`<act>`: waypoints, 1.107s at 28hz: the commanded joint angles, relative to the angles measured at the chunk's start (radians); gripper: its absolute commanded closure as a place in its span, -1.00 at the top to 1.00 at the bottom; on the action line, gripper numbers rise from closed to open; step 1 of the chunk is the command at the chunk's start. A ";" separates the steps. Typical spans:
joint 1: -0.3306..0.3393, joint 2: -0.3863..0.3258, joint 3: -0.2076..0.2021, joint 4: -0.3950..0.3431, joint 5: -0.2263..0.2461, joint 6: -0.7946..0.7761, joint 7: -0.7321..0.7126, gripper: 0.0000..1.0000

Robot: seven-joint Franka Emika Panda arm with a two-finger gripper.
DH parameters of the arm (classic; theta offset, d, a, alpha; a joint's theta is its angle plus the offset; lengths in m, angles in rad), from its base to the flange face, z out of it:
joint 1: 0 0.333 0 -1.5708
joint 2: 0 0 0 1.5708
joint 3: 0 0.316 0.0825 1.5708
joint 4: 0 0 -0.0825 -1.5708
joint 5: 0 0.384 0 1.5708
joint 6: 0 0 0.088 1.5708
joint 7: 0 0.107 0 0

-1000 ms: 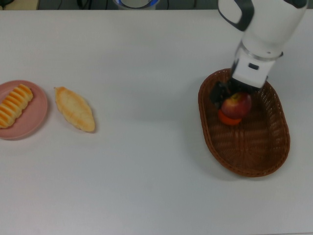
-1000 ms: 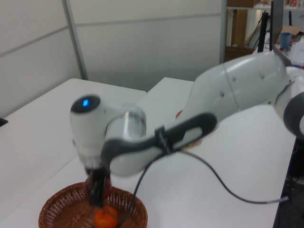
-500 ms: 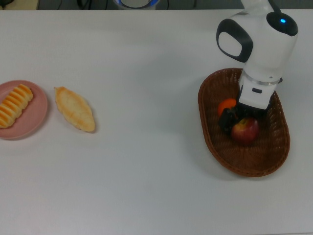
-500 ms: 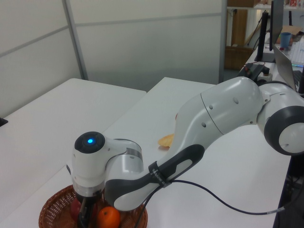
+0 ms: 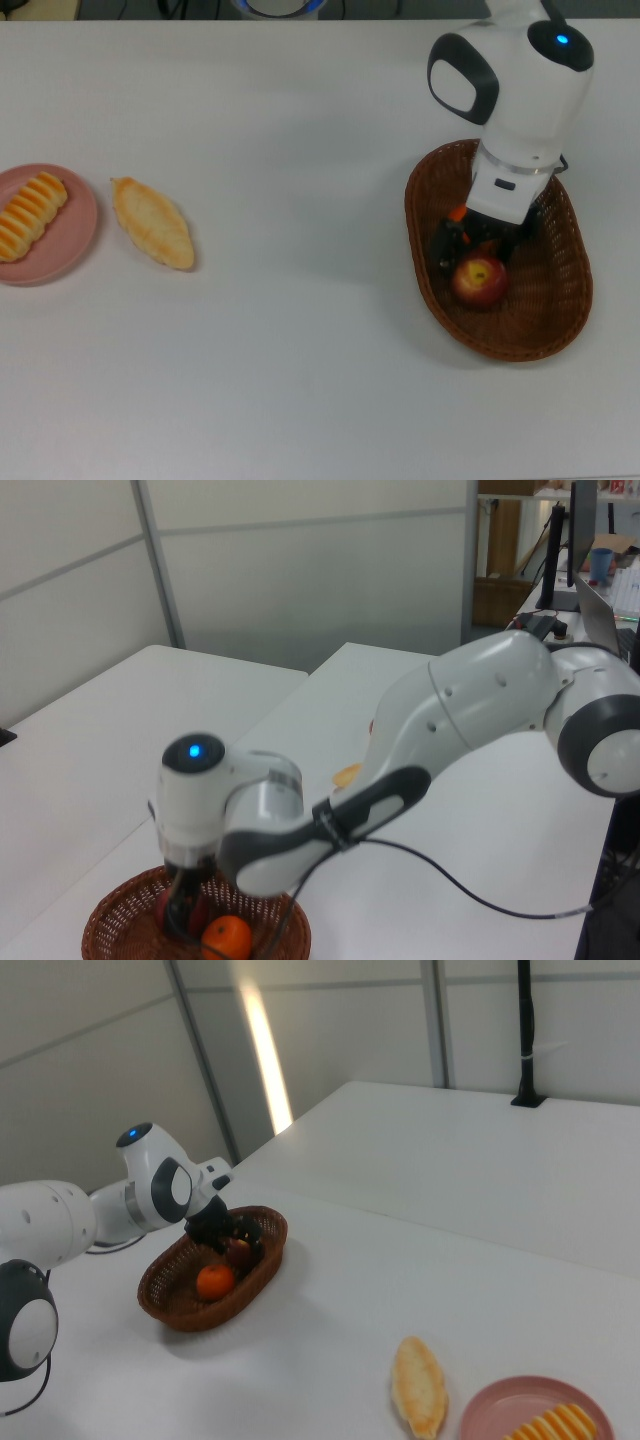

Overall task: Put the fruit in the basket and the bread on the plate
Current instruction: 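Carry the apple into the basket beside the orange and release, then move the gripper over the flat oval bread and grasp it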

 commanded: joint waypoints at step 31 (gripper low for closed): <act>-0.456 -0.083 -0.055 -0.034 -0.118 -0.602 -0.352 1.00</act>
